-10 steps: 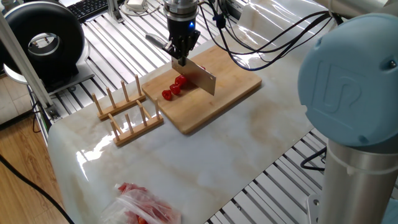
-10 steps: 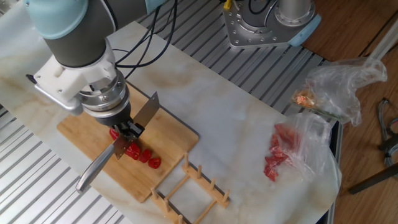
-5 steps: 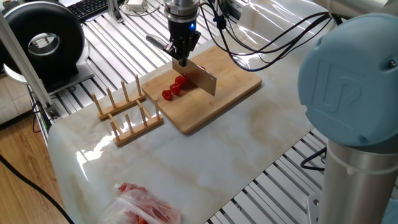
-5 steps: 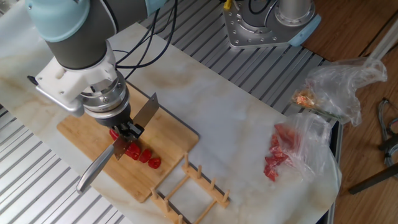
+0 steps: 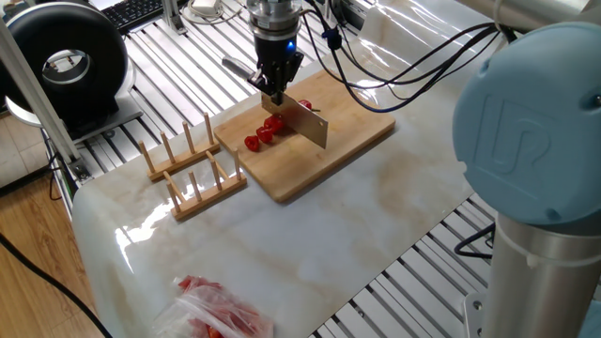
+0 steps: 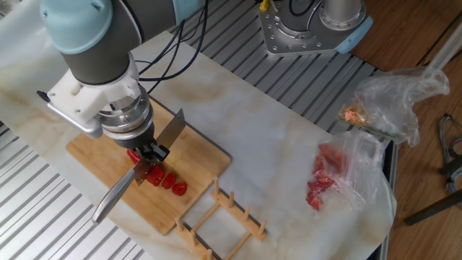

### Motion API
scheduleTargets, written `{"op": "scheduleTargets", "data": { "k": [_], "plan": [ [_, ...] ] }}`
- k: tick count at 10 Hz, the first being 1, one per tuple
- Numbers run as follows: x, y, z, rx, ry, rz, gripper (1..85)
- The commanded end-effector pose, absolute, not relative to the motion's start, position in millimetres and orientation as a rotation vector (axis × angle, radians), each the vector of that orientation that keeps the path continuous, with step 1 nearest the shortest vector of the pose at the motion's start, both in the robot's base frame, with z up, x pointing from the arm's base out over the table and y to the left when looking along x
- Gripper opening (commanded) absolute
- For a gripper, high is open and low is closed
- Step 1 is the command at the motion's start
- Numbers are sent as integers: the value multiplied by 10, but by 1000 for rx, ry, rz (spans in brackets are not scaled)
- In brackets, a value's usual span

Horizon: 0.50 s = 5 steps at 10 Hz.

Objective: Chop the chili peppers

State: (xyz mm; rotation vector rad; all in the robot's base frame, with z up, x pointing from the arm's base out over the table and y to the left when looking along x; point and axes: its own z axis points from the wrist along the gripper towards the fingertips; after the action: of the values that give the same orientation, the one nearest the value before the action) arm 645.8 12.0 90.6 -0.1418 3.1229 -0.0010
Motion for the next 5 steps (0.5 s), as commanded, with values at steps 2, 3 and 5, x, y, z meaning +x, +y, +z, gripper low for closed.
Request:
{"op": "scheduleTargets", "data": {
  "k": [2,3,5],
  "plan": [
    [6504,161,909,-104,3111,12,13],
    [6512,161,901,-104,3110,12,13],
    [6534,185,881,-106,3105,26,13]
  ]
}}
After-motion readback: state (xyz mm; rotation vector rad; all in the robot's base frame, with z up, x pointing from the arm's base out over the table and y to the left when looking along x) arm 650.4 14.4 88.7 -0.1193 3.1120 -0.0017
